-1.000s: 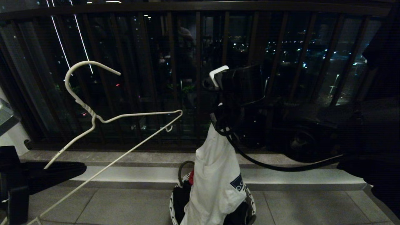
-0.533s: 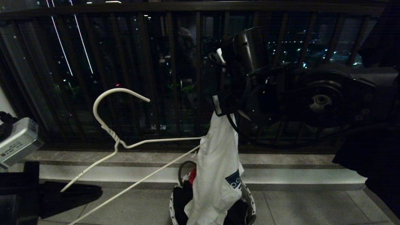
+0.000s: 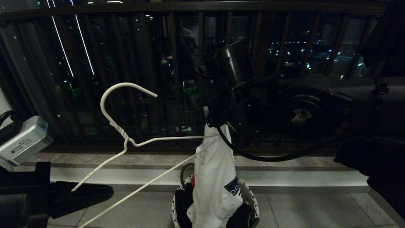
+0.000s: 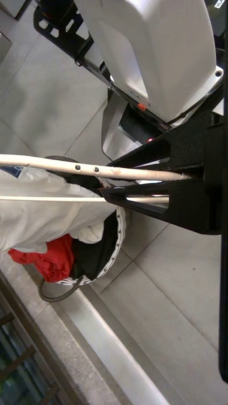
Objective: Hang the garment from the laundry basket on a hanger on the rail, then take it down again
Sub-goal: Hang the clothes on the clothes rack
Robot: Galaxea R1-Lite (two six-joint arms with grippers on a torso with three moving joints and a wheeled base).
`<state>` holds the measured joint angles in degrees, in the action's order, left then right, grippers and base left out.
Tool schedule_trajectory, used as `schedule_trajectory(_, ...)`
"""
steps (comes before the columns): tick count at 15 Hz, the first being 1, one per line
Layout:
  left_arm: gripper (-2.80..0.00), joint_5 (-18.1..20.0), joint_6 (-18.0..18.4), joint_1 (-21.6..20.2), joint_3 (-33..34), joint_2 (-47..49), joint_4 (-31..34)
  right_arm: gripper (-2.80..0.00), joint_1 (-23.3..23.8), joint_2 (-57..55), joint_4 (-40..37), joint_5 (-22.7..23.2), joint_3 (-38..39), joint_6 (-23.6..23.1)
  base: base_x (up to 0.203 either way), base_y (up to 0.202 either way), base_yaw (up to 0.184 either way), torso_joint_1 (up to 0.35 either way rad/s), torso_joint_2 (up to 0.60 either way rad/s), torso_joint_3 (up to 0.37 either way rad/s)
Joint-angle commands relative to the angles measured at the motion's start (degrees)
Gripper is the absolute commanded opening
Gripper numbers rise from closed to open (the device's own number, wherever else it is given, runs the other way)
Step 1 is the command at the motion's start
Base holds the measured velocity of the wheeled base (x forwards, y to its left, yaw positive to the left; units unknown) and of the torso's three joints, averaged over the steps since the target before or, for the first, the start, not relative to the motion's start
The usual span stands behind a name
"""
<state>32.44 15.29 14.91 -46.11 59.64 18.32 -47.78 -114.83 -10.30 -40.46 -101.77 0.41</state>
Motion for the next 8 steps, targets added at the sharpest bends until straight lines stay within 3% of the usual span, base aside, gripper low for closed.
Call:
schedule_trajectory(1,-2.8,-0.1,0.0,0.0,0.1,1.4,0.0,-2.8,-0.6,-0.5,-0.1,-0.2,0.0,0.0,0.0,0.0,0.0,0.0,0.0,0.0)
schedule_trajectory(5,-2.8,-1.3,0.0,-0.1,0.3,3.0,-2.2,-2.8,-2.0,-0.5,-0.1,-0.3,0.0,0.1,0.0,0.0,0.0,0.0,0.0,0.0)
schedule_trajectory(8,-2.8,-6.6,-2.7,-0.1,1.1,4.2,-6.6,-2.8,-3.0,-0.5,-0.9,-0.6,0.0,0.1,0.0,0.0,0.0,0.0,0.0,0.0)
